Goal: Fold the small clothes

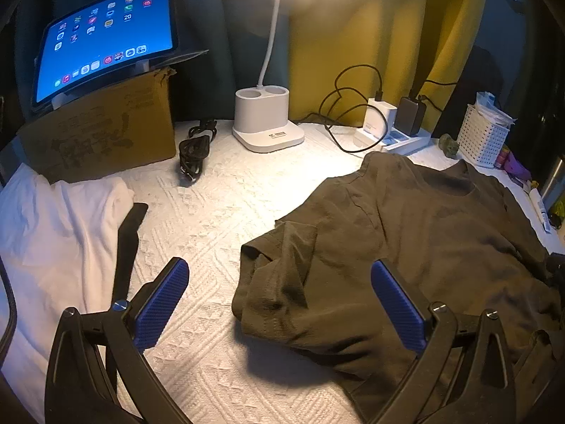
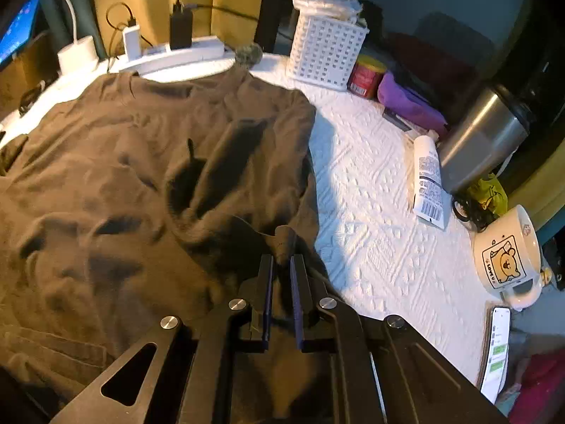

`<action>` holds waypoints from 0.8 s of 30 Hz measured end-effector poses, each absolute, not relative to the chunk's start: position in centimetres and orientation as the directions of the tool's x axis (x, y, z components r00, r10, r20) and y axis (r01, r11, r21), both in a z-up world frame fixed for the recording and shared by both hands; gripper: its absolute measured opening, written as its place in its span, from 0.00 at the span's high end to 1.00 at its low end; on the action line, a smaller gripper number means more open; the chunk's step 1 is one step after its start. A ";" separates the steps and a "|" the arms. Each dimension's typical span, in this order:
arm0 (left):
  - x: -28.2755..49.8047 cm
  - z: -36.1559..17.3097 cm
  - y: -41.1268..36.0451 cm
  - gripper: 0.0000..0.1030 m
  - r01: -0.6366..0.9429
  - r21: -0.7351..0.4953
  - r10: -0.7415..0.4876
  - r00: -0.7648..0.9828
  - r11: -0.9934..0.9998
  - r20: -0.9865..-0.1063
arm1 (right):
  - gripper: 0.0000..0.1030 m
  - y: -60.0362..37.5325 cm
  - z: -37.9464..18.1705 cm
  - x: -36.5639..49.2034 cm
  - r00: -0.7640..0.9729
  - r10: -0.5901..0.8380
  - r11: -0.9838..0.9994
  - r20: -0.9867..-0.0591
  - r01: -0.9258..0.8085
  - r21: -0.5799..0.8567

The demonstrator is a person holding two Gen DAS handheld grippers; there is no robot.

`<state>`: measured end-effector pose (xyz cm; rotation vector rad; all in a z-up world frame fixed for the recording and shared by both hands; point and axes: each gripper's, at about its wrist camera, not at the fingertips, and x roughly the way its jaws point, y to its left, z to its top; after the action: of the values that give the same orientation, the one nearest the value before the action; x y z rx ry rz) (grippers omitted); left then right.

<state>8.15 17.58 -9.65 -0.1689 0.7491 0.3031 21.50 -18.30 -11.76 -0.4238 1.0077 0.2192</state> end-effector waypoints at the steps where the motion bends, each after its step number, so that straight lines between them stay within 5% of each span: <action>1: 8.2 -9.6 17.6 0.01 -0.331 -0.040 0.213 0.690 0.943 -0.692 | 0.90 -18.3 -11.7 21.7 0.524 -0.017 0.897 -0.852 -0.368 -0.245; 15: 8.6 -9.8 16.8 0.01 -0.335 -0.032 0.217 0.677 0.942 -0.703 | 0.88 -18.8 -13.6 23.5 0.443 -0.032 0.871 -0.896 -0.428 -0.242; 16: 8.6 -9.9 16.7 0.01 -0.334 -0.030 0.217 0.676 0.942 -0.705 | 0.83 -19.1 -13.4 23.6 0.449 -0.021 0.875 -0.893 -0.424 -0.233; 18: 8.6 -9.9 16.6 0.01 -0.332 -0.026 0.217 0.671 0.943 -0.709 | 0.48 -19.7 -13.3 23.7 0.470 -0.064 0.879 -0.880 -0.392 -0.273; 19: 8.7 -9.9 16.5 0.01 -0.331 -0.025 0.216 0.669 0.943 -0.711 | 0.18 -20.2 -13.2 23.8 0.487 -0.100 0.878 -0.868 -0.367 -0.307; 24: 8.9 -9.6 16.3 0.01 -0.331 -0.015 0.224 0.670 0.943 -0.708 | 0.14 -22.2 -12.4 23.8 0.505 -0.055 0.913 -0.861 -0.325 -0.248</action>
<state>8.91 16.28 -9.63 -0.1473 0.7764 0.3141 23.79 -22.19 -12.40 -0.4074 1.0360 0.1684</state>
